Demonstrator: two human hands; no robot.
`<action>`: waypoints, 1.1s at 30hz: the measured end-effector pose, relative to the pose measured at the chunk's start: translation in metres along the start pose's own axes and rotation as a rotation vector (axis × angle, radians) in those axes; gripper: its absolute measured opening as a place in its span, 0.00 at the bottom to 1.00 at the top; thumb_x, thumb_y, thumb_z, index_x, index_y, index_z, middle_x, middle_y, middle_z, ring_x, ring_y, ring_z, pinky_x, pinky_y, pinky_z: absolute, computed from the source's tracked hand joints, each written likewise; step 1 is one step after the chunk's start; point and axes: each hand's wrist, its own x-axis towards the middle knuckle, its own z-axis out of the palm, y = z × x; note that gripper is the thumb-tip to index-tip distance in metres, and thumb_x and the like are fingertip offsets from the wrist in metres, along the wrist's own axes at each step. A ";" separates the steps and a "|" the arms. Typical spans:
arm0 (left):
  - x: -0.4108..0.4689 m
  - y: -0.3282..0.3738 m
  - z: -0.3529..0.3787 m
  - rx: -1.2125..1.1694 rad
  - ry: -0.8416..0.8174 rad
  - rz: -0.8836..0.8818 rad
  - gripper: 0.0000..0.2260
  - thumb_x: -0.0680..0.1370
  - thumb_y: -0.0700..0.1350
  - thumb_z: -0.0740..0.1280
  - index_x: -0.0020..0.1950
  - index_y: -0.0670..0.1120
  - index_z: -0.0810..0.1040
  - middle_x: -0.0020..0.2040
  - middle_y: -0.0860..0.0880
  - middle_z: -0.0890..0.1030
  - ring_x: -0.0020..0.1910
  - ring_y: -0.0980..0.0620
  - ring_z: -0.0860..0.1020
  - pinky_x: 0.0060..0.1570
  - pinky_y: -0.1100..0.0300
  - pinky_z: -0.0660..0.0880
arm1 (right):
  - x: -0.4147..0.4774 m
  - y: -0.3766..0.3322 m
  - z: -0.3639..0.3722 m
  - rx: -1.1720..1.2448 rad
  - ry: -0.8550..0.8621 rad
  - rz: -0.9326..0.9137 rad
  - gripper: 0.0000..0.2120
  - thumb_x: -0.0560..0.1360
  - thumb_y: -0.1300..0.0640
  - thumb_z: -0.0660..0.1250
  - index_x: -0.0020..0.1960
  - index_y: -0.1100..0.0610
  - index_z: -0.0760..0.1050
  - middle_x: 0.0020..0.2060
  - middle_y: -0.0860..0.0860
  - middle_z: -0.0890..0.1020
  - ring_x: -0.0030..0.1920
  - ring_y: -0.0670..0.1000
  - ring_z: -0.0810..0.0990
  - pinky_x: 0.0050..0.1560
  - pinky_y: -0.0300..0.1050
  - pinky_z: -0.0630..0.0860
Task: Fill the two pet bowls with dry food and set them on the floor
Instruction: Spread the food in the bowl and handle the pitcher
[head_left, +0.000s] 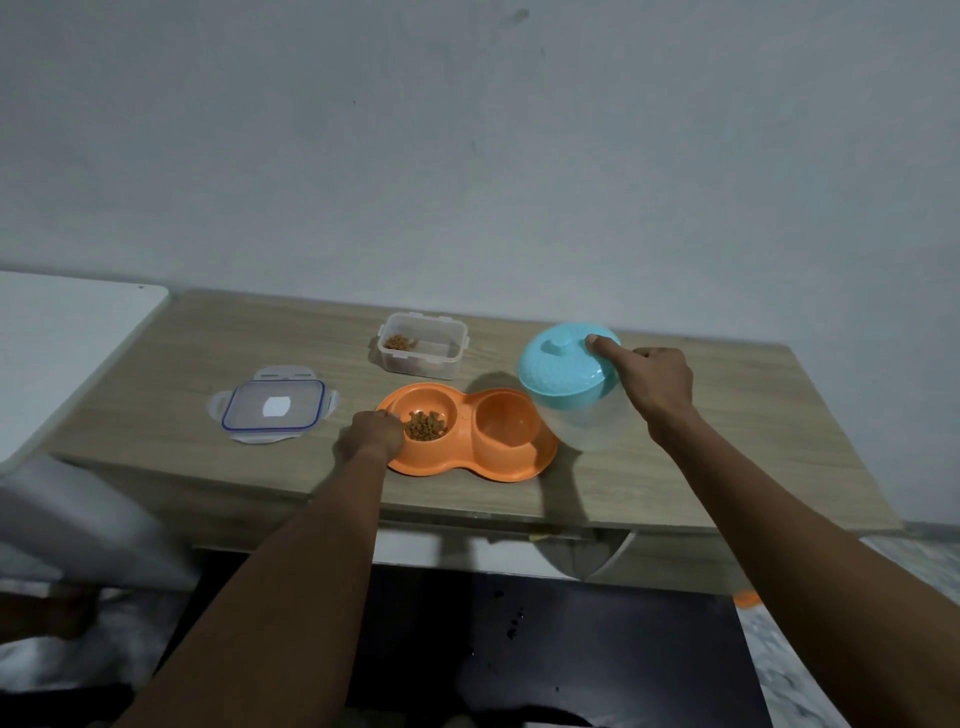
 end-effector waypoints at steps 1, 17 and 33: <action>-0.001 0.000 0.001 0.016 0.001 -0.002 0.20 0.81 0.54 0.59 0.63 0.41 0.79 0.60 0.39 0.80 0.60 0.38 0.77 0.61 0.48 0.73 | -0.001 0.002 -0.001 -0.017 -0.011 -0.001 0.30 0.56 0.31 0.76 0.23 0.56 0.68 0.23 0.47 0.69 0.29 0.51 0.68 0.33 0.48 0.64; 0.010 -0.008 0.008 -0.003 -0.007 0.021 0.20 0.81 0.55 0.59 0.62 0.43 0.80 0.60 0.40 0.81 0.60 0.38 0.77 0.64 0.47 0.72 | -0.002 0.007 0.000 -0.350 -0.033 -0.079 0.31 0.65 0.32 0.74 0.35 0.63 0.82 0.30 0.54 0.81 0.33 0.53 0.77 0.35 0.48 0.69; 0.010 -0.010 0.012 0.094 0.026 0.084 0.20 0.83 0.54 0.54 0.62 0.44 0.80 0.60 0.40 0.80 0.59 0.39 0.77 0.62 0.47 0.72 | 0.001 0.005 0.004 -0.434 -0.049 -0.109 0.29 0.66 0.32 0.74 0.33 0.60 0.80 0.29 0.52 0.80 0.31 0.50 0.76 0.31 0.43 0.68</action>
